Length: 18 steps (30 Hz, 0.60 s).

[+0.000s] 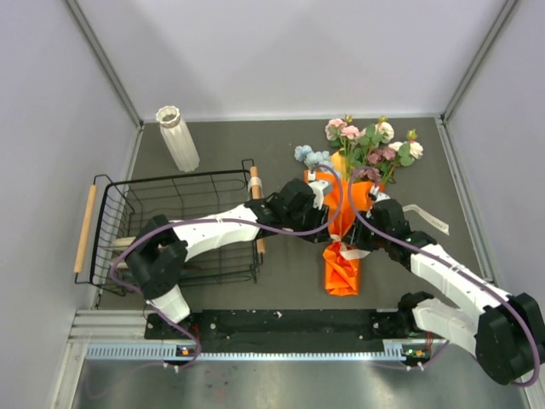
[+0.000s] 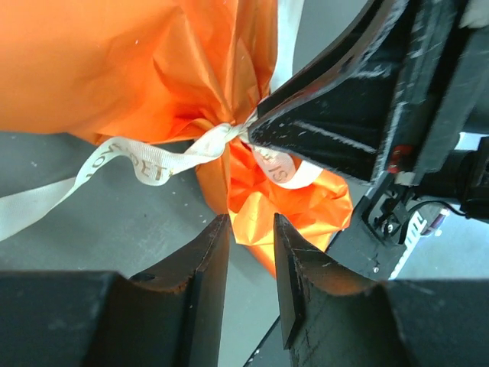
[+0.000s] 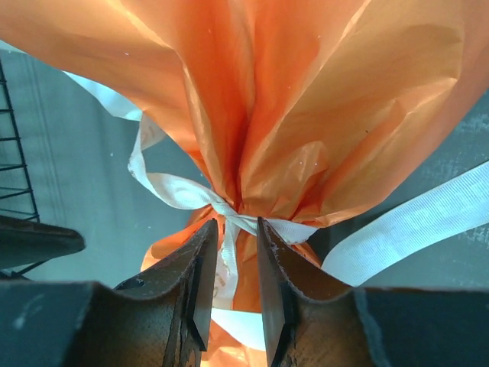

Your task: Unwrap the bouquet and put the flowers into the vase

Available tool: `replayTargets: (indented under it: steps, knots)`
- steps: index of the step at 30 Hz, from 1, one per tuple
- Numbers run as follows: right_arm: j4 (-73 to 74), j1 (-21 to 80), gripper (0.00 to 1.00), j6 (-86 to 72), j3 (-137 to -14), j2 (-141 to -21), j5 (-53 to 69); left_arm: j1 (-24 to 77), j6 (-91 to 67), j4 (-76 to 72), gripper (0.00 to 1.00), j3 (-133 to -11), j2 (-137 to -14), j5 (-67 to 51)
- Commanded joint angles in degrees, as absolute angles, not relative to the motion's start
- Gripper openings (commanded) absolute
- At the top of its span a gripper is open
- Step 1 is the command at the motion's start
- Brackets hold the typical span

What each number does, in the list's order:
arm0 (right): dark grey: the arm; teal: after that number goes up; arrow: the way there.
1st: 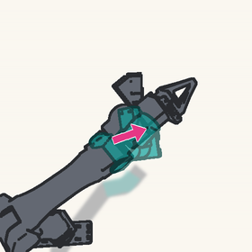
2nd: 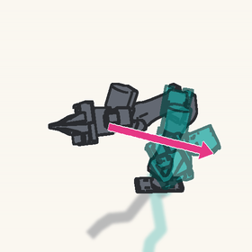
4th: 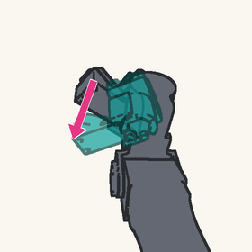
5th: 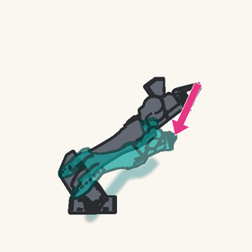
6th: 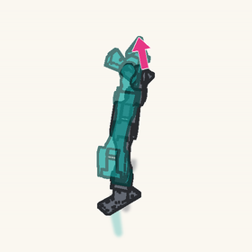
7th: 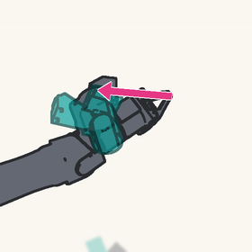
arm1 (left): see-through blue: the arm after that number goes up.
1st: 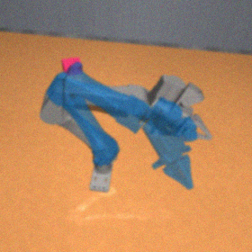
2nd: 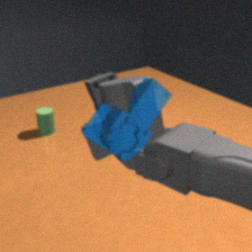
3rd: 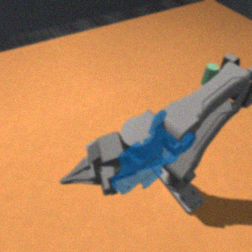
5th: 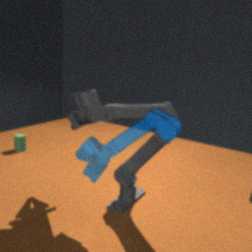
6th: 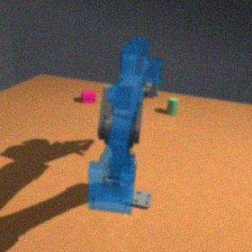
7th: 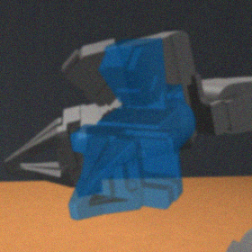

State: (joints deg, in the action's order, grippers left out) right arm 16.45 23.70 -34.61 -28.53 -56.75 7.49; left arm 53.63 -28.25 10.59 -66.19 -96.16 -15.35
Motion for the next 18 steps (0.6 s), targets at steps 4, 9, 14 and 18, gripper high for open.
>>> replayTargets:
  steps: [4, 9, 14, 18]
  knots:
    - [11.78, 23.38, 0.21, -31.73, -27.42, -58.62, 7.82, 53.96, -30.76, 2.55, 0.33, -65.65, -98.26, -18.9]
    - [12.83, 23.29, 0.17, -29.8, -28.74, -58.89, 6.6, 54.67, -30.15, 2.72, 0.32, -65.92, -100.37, -17.67]
    - [15.03, 23.38, 0.2, -27.25, -30.23, -58.8, 4.75, 55.19, -28.92, 4.04, 0.32, -65.39, -101.95, -16.08]
    - [15.2, 23.38, 0.24, -25.84, -31.11, -60.2, 7.98, 55.46, -28.92, 4.48, 0.32, -65.57, -104.23, -15.82]
